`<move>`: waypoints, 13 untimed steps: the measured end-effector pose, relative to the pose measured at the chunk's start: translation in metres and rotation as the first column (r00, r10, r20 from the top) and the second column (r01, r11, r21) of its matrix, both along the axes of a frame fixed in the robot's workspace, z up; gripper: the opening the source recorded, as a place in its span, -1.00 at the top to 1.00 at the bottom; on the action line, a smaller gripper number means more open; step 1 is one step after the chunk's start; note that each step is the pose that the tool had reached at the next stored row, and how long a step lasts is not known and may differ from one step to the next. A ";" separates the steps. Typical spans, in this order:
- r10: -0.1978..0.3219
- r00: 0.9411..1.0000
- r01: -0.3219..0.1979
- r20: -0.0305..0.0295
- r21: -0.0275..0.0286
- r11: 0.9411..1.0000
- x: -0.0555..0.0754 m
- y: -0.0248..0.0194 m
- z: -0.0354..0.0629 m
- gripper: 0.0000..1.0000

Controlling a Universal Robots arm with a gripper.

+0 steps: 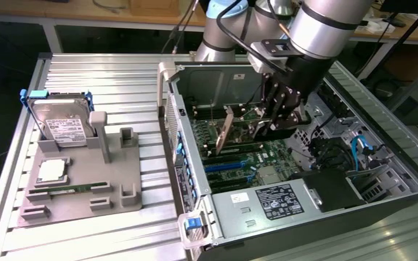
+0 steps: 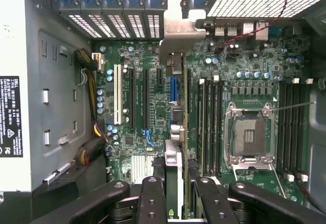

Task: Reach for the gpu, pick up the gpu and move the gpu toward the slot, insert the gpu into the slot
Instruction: 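Insert the gpu into the slot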

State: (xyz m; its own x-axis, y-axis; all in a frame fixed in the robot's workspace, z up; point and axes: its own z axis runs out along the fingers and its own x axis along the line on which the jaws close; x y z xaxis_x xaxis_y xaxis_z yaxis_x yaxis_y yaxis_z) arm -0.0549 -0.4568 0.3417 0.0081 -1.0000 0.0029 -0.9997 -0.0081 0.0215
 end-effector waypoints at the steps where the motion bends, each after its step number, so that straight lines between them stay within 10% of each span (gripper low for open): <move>1: 0.000 1.000 0.000 0.000 0.000 1.000 0.000 -0.0003 -0.0018 0.45; 13: 0.005 1.000 -0.005 0.008 0.000 1.000 -0.018 -0.0016 -0.0179 0.45</move>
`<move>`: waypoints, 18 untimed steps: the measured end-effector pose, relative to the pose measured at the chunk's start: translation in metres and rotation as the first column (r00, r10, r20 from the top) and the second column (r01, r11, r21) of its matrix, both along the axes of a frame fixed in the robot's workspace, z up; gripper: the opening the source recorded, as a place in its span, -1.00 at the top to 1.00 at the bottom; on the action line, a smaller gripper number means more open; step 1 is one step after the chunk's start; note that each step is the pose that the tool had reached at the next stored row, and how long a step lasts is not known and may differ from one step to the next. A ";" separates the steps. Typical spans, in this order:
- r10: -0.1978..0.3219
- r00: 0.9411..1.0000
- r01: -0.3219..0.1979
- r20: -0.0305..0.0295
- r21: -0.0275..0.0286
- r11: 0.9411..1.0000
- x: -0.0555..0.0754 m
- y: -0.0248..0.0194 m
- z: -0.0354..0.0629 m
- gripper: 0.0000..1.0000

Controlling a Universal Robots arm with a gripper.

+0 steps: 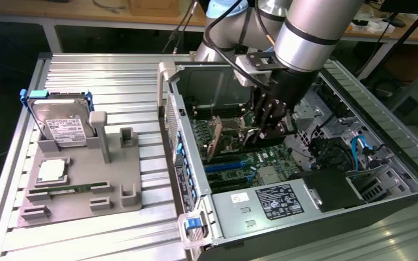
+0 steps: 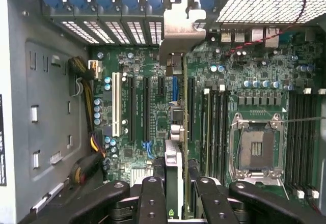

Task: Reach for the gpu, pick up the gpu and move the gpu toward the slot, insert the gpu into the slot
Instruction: 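Insert the gpu into the slot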

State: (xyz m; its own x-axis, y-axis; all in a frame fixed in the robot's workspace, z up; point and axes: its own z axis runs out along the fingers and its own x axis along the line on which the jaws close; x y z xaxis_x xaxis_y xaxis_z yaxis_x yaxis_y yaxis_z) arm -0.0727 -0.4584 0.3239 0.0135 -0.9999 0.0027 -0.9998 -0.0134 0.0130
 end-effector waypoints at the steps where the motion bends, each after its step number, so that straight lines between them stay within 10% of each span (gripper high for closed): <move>1: 0.001 1.000 -0.001 0.001 0.000 1.000 -0.002 0.0000 -0.0012 0.45; 18: 0.006 1.000 -0.006 0.005 0.001 1.000 -0.017 0.0000 -0.0287 0.45</move>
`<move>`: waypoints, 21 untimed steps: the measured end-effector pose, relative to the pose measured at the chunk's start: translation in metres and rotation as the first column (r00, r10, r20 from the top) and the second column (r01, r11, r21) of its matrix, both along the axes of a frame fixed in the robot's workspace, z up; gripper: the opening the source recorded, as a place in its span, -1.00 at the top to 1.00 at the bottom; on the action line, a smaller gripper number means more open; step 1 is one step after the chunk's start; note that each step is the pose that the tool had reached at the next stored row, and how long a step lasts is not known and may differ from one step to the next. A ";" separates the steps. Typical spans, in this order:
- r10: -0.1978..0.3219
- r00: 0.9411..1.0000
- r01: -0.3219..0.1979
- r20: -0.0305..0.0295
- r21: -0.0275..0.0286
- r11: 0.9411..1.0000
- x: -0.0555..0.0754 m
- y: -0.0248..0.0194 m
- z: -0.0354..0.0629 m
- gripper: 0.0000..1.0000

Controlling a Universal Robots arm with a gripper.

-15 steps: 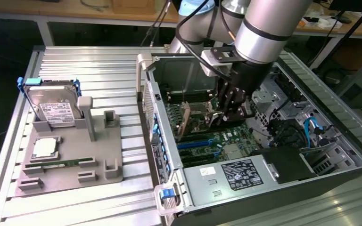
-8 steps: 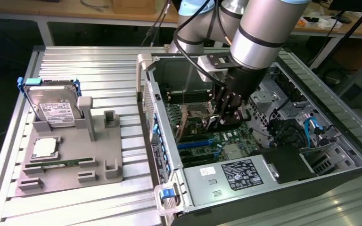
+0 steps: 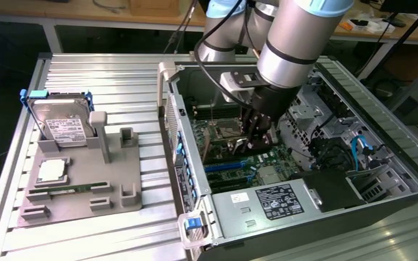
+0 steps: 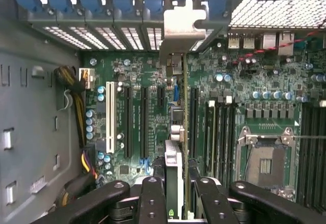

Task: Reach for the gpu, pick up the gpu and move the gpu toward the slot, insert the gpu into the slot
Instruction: 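Insert the gpu into the slot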

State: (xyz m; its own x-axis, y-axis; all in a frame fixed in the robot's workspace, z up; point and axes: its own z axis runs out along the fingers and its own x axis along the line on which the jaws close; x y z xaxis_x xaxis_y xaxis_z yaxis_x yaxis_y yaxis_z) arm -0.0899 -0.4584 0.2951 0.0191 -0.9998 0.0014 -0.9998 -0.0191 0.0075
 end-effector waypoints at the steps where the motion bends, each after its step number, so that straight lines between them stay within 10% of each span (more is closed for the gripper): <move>1: 0.000 1.000 0.000 0.001 0.000 1.000 -0.002 0.0000 -0.0012 0.45; 9: 0.000 1.000 0.000 0.002 0.000 1.000 -0.004 0.0000 -0.0193 0.45; 21: 0.000 1.000 0.000 0.001 0.000 1.000 -0.004 0.0000 -0.0204 0.45</move>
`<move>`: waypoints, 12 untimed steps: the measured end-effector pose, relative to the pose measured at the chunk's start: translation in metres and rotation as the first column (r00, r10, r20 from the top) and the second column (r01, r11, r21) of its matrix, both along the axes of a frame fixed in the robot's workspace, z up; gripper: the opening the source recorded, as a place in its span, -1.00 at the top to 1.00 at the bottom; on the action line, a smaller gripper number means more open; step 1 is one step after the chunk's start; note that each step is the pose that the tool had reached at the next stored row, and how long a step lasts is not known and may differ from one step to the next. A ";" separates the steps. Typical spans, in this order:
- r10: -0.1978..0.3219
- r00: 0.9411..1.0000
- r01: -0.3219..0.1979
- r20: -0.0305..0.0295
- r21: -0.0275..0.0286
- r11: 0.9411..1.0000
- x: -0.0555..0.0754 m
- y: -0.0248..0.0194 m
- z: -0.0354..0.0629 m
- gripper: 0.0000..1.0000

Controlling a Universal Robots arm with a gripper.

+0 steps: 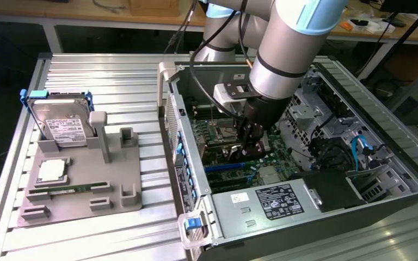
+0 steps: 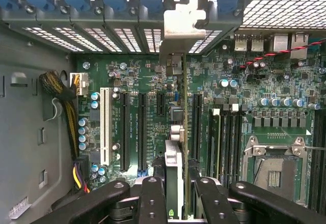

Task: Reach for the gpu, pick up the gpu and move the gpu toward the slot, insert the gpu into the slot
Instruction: 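Insert the gpu into the slot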

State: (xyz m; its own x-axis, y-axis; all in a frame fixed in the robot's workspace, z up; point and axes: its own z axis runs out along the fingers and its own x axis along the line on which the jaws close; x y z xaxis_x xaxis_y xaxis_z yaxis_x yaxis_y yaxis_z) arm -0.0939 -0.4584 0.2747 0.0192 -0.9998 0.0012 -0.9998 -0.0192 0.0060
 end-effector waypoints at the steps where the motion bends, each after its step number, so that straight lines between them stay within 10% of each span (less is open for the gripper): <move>1: -0.001 1.000 0.001 0.000 0.000 1.000 0.000 0.0000 0.0000 0.45; 12: -0.053 0.999 0.053 0.000 0.000 0.999 -0.004 0.0000 -0.0025 0.45</move>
